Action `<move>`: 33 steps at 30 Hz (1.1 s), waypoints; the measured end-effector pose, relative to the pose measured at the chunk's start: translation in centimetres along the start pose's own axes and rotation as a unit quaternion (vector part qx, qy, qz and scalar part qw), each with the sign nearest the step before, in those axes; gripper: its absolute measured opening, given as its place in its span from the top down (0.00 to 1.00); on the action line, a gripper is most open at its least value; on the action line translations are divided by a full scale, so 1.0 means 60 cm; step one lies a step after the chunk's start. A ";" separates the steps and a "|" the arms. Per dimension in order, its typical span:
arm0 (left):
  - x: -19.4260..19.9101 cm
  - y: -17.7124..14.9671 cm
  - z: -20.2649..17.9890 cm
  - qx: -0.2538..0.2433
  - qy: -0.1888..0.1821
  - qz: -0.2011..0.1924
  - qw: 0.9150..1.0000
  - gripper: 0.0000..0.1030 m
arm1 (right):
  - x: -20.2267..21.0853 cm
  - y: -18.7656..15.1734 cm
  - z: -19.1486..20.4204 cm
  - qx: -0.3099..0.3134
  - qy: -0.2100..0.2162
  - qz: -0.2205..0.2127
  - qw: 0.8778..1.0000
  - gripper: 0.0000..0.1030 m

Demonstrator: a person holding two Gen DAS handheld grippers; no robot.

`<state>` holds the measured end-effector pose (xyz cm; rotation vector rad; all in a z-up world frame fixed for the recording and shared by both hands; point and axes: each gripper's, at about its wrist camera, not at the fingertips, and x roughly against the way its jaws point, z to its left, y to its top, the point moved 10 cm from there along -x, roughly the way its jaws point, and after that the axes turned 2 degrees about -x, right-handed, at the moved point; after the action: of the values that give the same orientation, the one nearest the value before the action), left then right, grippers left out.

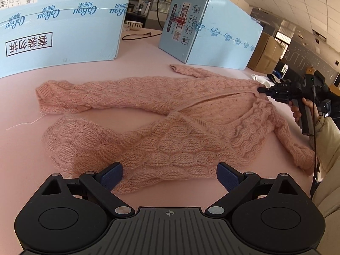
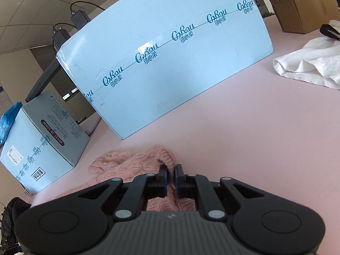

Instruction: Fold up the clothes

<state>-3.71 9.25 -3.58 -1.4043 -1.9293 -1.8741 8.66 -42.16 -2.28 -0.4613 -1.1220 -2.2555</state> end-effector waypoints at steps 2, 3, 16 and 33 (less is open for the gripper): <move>0.017 -0.001 0.002 0.022 0.000 -0.010 1.000 0.06 | -0.005 -0.005 -0.008 -0.014 -0.004 0.004 1.000 0.81; 0.030 -0.001 0.005 0.034 -0.002 -0.018 0.999 0.06 | -0.007 -0.007 -0.011 -0.022 0.001 0.003 1.000 0.78; 0.064 0.012 0.137 0.270 0.019 -0.107 0.957 0.03 | 0.057 -0.007 0.095 -0.060 0.259 -0.070 0.961 0.14; 0.028 0.009 0.229 0.430 0.042 -0.152 0.889 0.97 | 0.022 -0.047 0.095 -0.070 0.255 -0.031 0.964 0.14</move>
<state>2.61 21.44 -5.31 -0.7502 -2.5388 -0.8553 6.15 -36.61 0.05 0.1081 -0.7217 -2.3271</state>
